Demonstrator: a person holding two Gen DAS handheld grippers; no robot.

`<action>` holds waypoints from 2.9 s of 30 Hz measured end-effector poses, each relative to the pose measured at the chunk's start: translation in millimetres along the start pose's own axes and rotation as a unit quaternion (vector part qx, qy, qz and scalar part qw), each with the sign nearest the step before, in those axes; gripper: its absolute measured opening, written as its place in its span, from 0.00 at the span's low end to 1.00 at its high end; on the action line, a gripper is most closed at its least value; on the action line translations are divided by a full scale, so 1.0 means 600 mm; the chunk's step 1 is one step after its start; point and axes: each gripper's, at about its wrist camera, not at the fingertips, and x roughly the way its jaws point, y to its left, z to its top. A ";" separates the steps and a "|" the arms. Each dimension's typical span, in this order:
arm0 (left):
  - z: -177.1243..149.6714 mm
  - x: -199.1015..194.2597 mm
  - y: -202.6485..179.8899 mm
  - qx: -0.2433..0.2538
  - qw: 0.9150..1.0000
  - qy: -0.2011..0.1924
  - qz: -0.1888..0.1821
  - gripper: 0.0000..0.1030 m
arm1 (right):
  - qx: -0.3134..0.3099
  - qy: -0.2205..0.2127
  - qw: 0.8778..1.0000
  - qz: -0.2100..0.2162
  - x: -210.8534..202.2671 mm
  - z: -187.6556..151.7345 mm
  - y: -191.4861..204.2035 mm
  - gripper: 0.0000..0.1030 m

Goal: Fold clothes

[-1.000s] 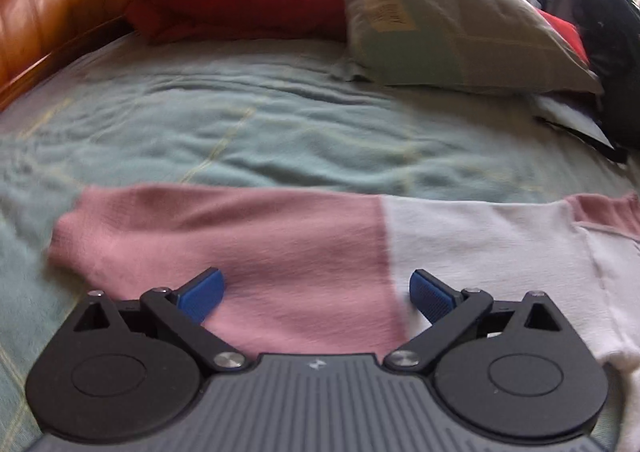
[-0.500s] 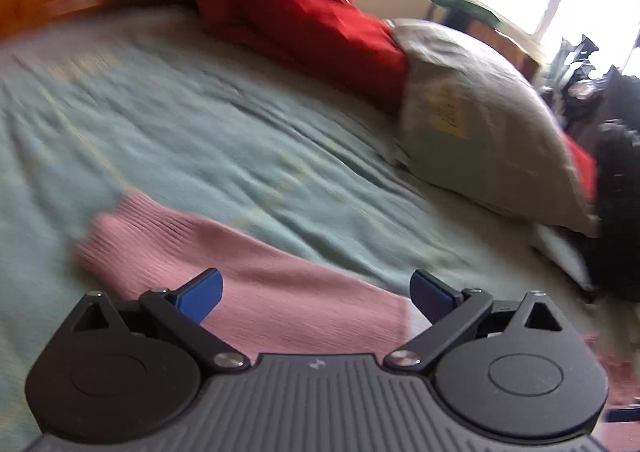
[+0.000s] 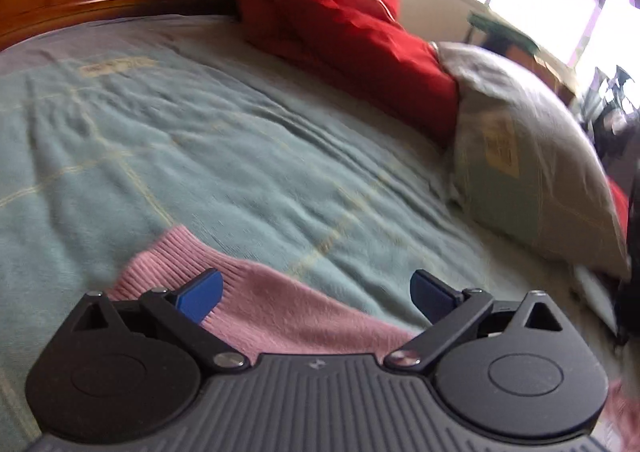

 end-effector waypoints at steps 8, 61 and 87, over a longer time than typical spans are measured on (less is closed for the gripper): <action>0.002 -0.029 -0.029 0.032 0.996 -0.007 0.079 0.96 | 0.004 -0.003 1.000 0.010 -0.002 0.000 -0.004 1.00; -0.601 -0.484 -0.345 0.380 0.914 0.068 -0.126 0.99 | -0.061 -0.048 0.978 -0.195 -0.346 -0.549 0.091 1.00; -0.591 -0.566 -0.310 0.288 0.952 0.009 -0.104 0.99 | -0.092 -0.094 0.975 -0.180 -0.347 -0.469 0.119 1.00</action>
